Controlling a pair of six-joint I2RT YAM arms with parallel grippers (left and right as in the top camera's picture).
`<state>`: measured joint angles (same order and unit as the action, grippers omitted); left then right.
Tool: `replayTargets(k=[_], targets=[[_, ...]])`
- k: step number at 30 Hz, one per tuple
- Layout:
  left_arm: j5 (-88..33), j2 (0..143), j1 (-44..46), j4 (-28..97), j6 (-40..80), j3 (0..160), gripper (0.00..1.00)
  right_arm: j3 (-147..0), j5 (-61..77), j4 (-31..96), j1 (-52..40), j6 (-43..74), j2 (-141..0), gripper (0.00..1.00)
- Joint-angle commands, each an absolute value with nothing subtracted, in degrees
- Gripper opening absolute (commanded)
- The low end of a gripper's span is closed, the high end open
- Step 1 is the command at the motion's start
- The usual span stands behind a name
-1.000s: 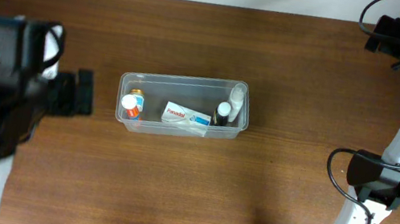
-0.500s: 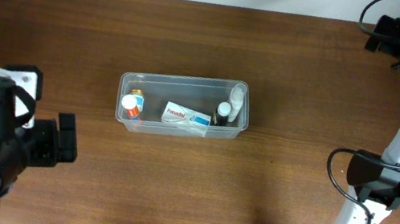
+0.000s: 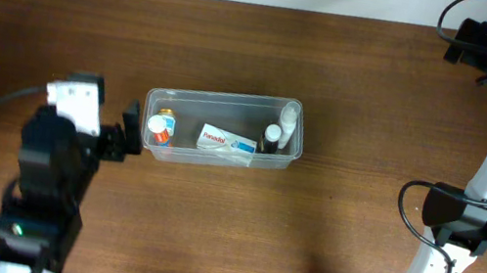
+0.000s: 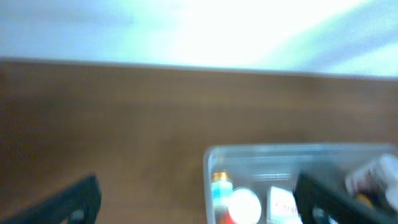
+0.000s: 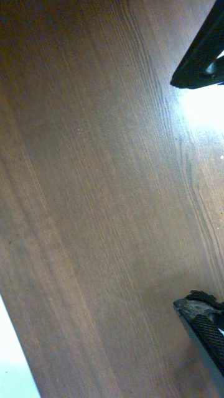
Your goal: Pack container
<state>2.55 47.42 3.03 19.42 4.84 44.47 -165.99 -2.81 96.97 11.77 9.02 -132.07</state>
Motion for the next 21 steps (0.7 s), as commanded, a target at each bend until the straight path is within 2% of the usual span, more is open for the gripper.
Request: replayTargets(k=[1,5,14,21], targets=[[-1.4,38.9,2.8,8.5,3.4,31.3,0.99,-165.9,-3.3,97.3,12.0,9.3,-131.5,0.98],[-1.5,28.7,2.6,1.5,3.4,19.3,0.99,-165.9,-3.3,97.3,12.0,9.3,-131.5,0.98],[-3.7,8.1,-0.6,4.1,3.4,6.3,0.99,-165.9,-3.3,97.3,12.0,9.3,-131.5,0.98],[-3.3,3.8,-0.7,5.5,3.4,2.4,0.99,-165.9,-3.3,97.3,12.0,9.3,-131.5,0.98]])
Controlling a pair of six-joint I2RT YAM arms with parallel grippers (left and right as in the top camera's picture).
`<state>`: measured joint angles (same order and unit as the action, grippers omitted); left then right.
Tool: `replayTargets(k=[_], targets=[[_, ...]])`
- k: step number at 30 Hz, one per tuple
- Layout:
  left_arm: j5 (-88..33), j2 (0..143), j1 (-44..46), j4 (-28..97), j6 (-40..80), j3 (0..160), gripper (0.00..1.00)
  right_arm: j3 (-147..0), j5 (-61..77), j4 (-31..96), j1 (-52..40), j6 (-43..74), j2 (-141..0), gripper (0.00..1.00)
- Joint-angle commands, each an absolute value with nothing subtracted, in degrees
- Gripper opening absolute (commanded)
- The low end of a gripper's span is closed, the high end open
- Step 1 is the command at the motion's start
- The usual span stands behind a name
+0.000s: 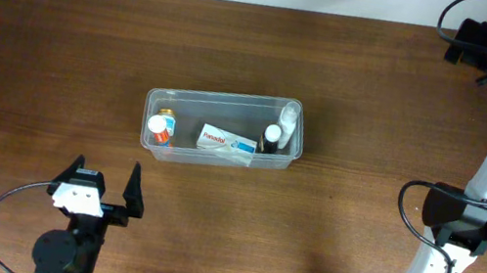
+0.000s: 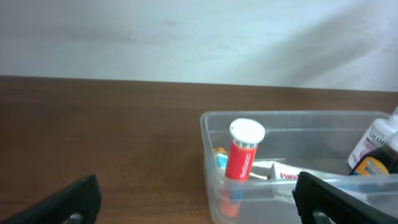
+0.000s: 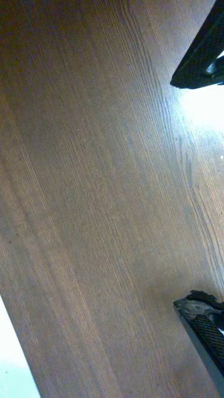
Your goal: Pack container
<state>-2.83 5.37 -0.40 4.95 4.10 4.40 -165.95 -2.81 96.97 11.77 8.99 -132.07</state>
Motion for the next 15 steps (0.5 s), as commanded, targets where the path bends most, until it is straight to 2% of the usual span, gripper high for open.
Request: replayTargets(k=[1,15], targets=[[-3.1,3.1,-0.7,6.6,3.1,1.7,0.99,-165.9,-3.3,97.3,12.0,9.3,-131.5,0.98],[-2.3,0.3,-0.7,6.7,1.9,1.6,0.99,-165.9,-3.3,97.3,12.0,9.3,-131.5,0.99]])
